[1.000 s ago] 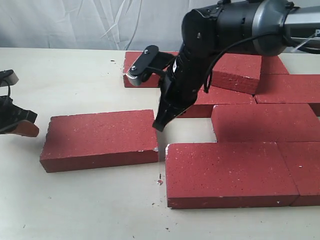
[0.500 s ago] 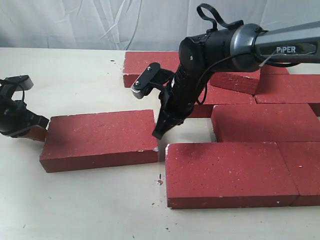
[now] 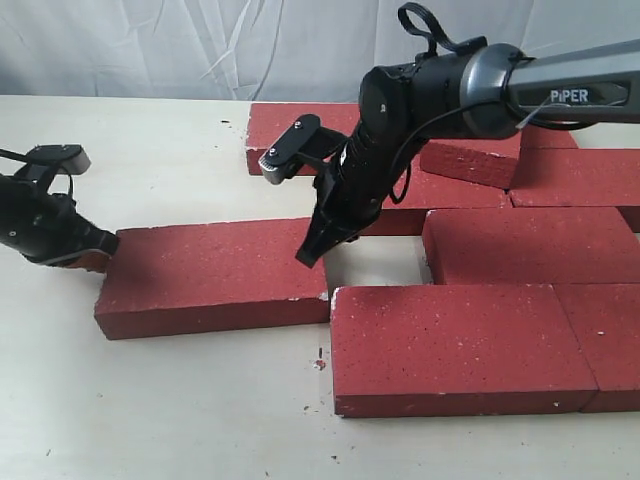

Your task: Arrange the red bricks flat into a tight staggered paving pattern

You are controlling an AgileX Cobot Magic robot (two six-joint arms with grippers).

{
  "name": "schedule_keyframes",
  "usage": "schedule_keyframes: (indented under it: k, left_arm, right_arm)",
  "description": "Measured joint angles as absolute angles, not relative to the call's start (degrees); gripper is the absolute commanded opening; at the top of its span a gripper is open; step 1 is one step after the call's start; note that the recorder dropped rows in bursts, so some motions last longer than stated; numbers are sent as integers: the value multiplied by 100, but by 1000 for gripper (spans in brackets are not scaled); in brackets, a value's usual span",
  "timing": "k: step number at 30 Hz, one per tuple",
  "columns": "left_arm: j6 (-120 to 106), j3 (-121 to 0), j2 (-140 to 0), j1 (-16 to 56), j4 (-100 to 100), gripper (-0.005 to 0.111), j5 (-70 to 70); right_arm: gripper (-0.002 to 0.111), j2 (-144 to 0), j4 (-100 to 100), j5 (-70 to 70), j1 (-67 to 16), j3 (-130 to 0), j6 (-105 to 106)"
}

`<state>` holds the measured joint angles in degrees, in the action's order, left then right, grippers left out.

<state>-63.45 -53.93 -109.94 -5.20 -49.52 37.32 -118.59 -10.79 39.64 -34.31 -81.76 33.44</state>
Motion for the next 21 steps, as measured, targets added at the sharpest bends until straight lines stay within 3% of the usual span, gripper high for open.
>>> schedule_keyframes:
  k: [16,21]
  left_arm:
    - [-6358,-5406,-10994,-443,-5016,0,3467]
    - [-6358,-5406,-10994,-408,-5016,0,3467]
  right_arm:
    - [-1,-11859,-649,3644,-3431,-8176,3187]
    - [-1,-11672,-546,4488,-3431,-8176,3143]
